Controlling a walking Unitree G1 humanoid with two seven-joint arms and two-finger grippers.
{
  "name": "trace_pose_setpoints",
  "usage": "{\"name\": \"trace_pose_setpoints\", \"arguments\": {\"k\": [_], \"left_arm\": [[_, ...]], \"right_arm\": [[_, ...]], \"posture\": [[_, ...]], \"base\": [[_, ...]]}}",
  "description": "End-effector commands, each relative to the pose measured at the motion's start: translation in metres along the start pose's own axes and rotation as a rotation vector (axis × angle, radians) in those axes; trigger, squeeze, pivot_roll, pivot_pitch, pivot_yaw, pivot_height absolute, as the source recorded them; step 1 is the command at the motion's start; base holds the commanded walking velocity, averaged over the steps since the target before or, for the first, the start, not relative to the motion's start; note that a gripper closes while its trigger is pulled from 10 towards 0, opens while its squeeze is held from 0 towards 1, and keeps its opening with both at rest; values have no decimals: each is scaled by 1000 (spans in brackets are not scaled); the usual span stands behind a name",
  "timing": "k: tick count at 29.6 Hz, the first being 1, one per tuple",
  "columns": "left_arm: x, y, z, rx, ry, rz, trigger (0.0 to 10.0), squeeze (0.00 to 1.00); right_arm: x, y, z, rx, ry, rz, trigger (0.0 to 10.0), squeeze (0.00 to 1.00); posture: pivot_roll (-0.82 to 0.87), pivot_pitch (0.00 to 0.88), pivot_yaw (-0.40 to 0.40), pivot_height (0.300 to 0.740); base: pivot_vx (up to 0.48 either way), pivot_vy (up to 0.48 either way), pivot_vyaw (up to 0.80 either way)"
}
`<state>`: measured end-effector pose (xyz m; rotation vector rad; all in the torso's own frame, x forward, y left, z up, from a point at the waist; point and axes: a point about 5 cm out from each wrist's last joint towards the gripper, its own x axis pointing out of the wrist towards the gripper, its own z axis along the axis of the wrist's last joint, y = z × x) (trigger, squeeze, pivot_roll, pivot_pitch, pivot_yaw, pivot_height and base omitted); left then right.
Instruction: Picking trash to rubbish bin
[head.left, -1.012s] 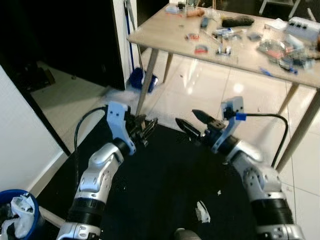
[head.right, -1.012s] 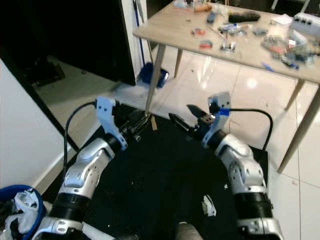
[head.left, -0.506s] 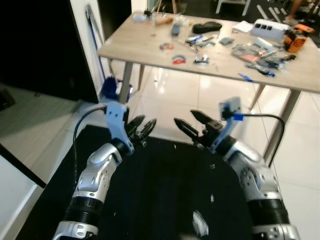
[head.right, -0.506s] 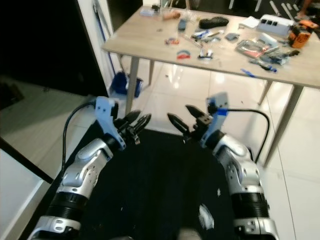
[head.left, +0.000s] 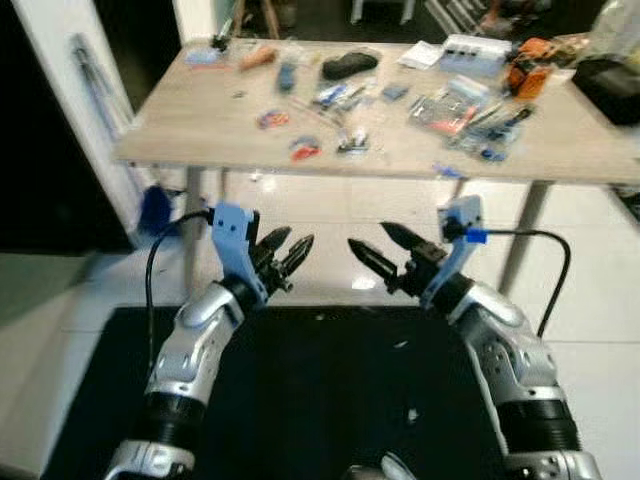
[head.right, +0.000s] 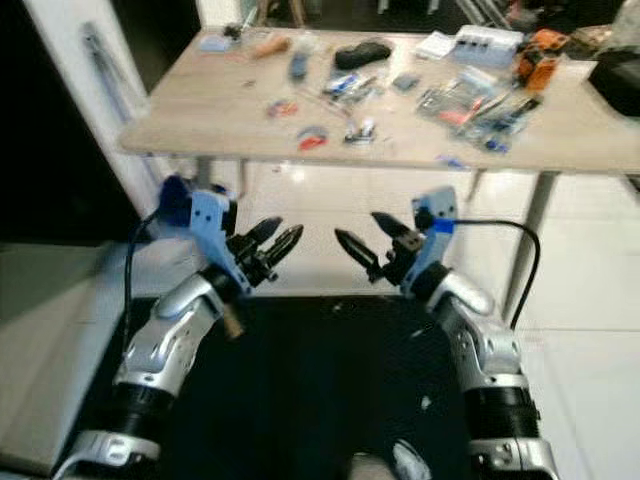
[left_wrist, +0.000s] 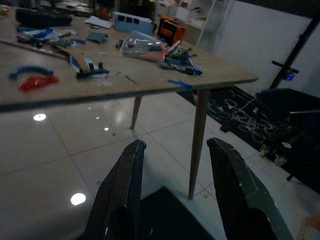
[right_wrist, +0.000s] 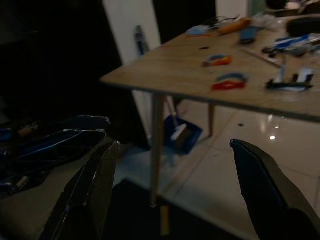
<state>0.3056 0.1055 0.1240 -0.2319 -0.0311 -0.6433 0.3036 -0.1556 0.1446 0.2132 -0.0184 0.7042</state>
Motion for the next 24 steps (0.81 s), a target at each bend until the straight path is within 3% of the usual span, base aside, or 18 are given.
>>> {"name": "trace_pose_setpoints", "arguments": {"k": [1, 7, 24], "left_arm": [[-4, 4, -4, 1, 13, 16, 10000, 0], [-4, 4, -4, 2, 11, 14, 10000, 0], [-3, 3, -2, 2, 5, 9, 10000, 0]], "right_arm": [[3, 5, -3, 11, 0, 18, 10000, 0], [3, 5, -3, 13, -1, 17, 10000, 0], [3, 4, -2, 12, -5, 14, 10000, 0]], "posture": [[-95, 0, 20, 740], [-95, 0, 20, 740], [-98, 0, 22, 740]], "base": [[480, 0, -538], [480, 0, -521], [480, 0, 0]]}}
